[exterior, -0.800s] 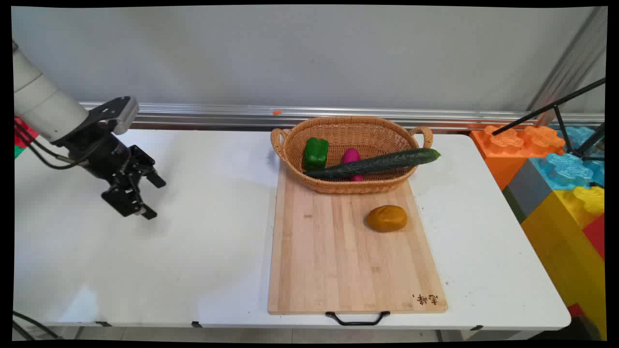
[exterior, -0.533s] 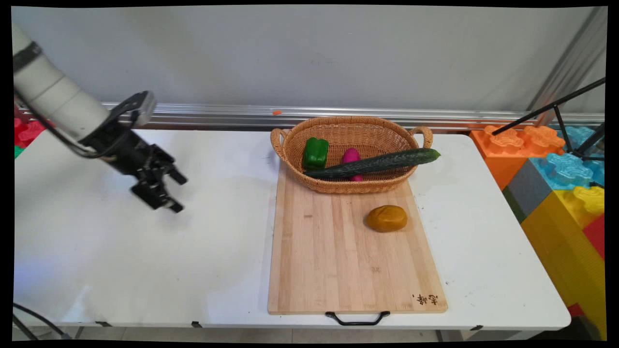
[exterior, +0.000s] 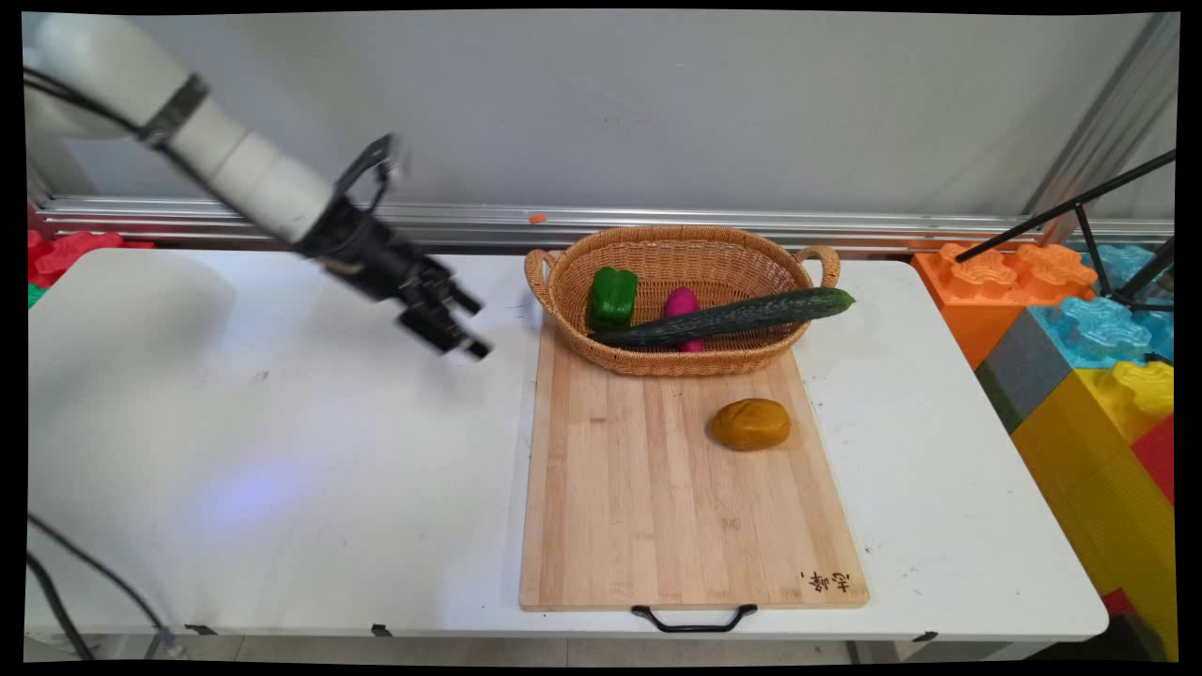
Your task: Pick up the cucumber from the vegetable basket
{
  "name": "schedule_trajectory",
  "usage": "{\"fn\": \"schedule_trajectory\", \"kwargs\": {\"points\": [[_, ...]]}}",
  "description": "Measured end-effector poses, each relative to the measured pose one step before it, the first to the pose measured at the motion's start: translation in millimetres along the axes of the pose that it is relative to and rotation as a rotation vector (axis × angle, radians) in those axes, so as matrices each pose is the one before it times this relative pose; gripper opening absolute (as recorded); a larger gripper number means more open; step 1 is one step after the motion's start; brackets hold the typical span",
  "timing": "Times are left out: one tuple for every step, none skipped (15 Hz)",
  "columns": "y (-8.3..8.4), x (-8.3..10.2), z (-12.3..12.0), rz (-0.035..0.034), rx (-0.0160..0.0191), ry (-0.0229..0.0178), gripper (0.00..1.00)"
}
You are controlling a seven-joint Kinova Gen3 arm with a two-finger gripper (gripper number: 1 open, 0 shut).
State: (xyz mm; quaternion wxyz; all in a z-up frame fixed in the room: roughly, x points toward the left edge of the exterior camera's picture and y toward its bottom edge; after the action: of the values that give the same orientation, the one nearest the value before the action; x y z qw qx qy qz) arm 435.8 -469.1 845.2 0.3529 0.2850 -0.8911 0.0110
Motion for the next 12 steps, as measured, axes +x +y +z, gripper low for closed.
{"fn": "schedule_trajectory", "kwargs": {"points": [[-1.70,16.64,8.54,0.01814,0.00118,0.03653,1.00],[-1.39,13.73,7.21,0.01735,0.00047,0.02951,1.00],[-1.97,12.70,7.78,0.01731,-0.00111,0.02465,1.00],[-1.36,7.80,5.05,0.01081,-0.00027,0.01560,1.00],[-2.29,11.45,7.95,0.01503,0.00094,0.02171,1.00],[-1.77,7.21,5.41,0.00985,0.00069,0.01278,1.00],[-3.09,10.01,8.38,0.01408,0.00165,0.01726,1.00],[-3.91,10.06,10.42,0.01403,0.00349,0.01464,1.00],[-3.16,9.07,11.50,0.01282,0.00080,0.00779,1.00],[-3.13,7.57,11.89,0.01020,-0.00127,0.00418,1.00],[-2.19,4.95,10.63,0.00626,-0.00191,-0.00109,1.00],[-1.61,2.98,7.48,0.00391,-0.00170,-0.00147,1.00]]}}
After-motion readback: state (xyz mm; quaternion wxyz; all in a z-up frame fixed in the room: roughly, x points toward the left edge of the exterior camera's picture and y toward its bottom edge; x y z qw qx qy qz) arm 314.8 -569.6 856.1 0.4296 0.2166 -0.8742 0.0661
